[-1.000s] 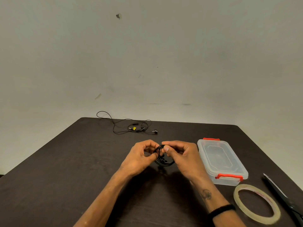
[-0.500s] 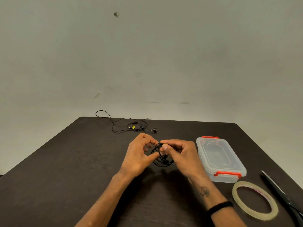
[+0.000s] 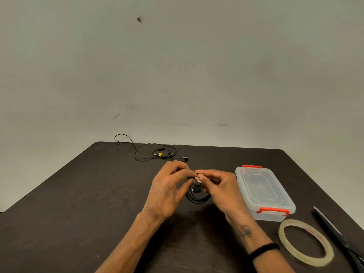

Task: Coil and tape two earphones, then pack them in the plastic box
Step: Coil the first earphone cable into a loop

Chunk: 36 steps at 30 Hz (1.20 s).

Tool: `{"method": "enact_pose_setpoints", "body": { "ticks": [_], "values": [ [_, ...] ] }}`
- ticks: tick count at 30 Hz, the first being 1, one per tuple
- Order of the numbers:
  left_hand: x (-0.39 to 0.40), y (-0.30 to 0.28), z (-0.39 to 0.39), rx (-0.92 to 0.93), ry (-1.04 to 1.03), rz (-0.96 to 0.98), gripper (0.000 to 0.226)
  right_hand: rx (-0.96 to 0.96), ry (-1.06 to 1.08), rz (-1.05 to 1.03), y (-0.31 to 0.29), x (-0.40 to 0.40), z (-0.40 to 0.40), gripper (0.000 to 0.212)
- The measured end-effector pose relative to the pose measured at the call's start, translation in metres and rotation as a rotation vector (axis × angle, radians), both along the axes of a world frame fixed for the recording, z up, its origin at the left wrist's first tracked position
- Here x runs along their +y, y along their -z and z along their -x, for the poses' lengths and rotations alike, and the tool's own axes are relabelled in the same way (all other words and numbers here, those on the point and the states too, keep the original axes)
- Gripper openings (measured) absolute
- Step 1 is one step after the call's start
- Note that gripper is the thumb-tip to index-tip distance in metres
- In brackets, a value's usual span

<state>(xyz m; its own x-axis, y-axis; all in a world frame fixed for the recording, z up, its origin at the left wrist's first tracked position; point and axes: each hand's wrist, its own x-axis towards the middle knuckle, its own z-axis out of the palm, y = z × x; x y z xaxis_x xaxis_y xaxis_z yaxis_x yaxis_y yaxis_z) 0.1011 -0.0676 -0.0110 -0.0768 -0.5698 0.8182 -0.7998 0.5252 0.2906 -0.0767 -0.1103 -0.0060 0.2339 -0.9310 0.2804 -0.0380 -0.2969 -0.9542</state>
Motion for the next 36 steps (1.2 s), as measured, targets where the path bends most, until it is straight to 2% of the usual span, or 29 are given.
{"method": "enact_pose_setpoints", "body": {
  "ticks": [3,6,10,17,20,26,34,36],
  "values": [
    [0.000,-0.003,0.008,0.346,0.078,-0.134,0.019,-0.001,-0.019,0.008,0.000,0.001,0.000,0.017],
    [-0.004,-0.007,0.011,0.768,0.128,-0.327,0.006,-0.052,-0.016,-0.031,0.000,0.000,-0.002,0.018],
    [-0.004,-0.008,0.013,1.095,0.279,-0.449,0.021,-0.090,-0.050,-0.053,0.000,0.001,-0.002,0.016],
    [-0.001,-0.013,0.014,1.105,0.175,-0.459,0.019,-0.194,-0.121,-0.141,-0.006,0.006,-0.002,0.016],
    [-0.001,-0.013,0.016,1.255,0.194,-0.539,0.021,-0.270,-0.155,-0.219,-0.007,0.007,-0.002,0.021],
    [0.004,-0.027,0.013,1.476,0.387,-0.677,0.021,-0.619,-0.270,-0.474,-0.013,0.004,0.003,0.034],
    [0.006,-0.026,0.011,1.680,0.421,-0.818,0.009,-0.416,-0.204,-0.343,-0.009,0.002,0.006,0.025],
    [0.006,-0.026,0.011,1.698,0.417,-0.837,0.014,-0.387,-0.193,-0.317,-0.009,0.002,0.006,0.024]
  ]
}}
